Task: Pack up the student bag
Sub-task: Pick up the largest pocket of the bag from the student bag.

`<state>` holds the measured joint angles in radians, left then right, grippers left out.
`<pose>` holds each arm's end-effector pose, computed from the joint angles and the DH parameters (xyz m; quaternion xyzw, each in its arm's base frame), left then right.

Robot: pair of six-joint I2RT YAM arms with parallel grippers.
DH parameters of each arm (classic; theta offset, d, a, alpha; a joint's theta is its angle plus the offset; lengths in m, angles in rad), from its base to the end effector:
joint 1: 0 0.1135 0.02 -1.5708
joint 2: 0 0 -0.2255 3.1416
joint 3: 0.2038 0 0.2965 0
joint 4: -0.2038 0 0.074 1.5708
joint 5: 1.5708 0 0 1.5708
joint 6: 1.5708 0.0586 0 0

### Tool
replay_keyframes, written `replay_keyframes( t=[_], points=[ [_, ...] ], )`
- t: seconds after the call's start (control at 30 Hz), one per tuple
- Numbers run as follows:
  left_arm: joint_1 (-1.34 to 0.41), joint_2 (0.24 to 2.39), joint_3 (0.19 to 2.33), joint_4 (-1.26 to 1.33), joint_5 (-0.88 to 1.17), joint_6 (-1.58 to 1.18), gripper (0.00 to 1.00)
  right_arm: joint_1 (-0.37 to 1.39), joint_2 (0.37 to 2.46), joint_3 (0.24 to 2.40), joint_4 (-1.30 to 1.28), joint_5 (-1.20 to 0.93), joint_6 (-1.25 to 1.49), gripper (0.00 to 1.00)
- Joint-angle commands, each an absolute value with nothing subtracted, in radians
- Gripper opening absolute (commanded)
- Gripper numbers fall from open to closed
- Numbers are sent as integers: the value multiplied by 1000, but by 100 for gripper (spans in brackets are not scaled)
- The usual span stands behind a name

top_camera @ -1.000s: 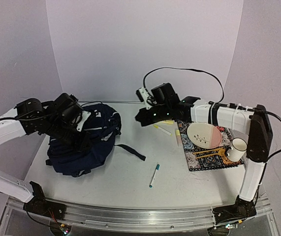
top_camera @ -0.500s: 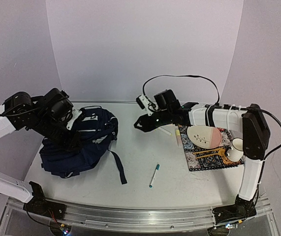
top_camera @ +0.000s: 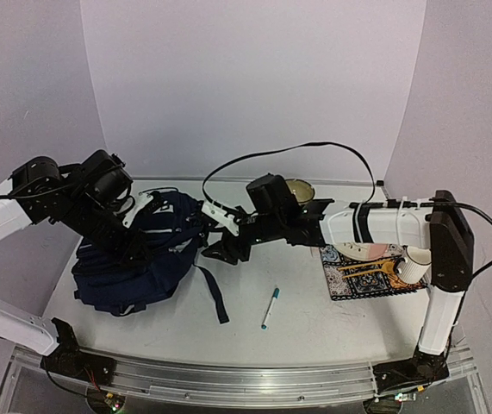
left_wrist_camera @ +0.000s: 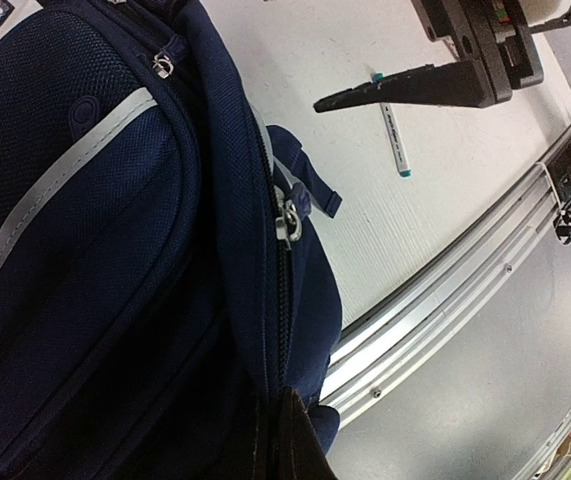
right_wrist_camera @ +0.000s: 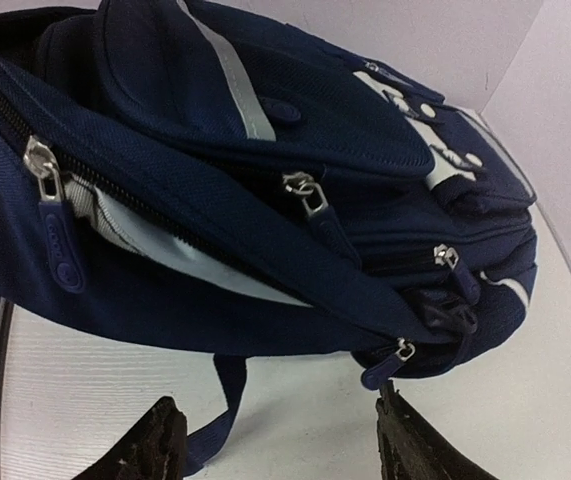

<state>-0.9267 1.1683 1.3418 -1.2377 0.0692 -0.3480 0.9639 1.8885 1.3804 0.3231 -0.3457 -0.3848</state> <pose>0.1598 -0.2196 0.3144 0.2844 0.9248 -0.1760 0.1814 0.2690 0.4222 0.2151 -0.5591 0.5234 0.3065 0.5653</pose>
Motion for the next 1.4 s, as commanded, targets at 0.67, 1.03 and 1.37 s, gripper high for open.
replay_keyframes(
  t=[0.67,1.03,1.37],
  points=[
    [-926,1162,1384,-1083,220,-320,0,1024,2022,1611,380,-381,-546,33],
    [-927,1149,1385,-986,259,-322,0,1066,2122,1682,640,-160,-285,19],
    [-928,1115,1346,-903,310,-335,0,1084,2089,1582,842,-47,-43,25]
  ],
)
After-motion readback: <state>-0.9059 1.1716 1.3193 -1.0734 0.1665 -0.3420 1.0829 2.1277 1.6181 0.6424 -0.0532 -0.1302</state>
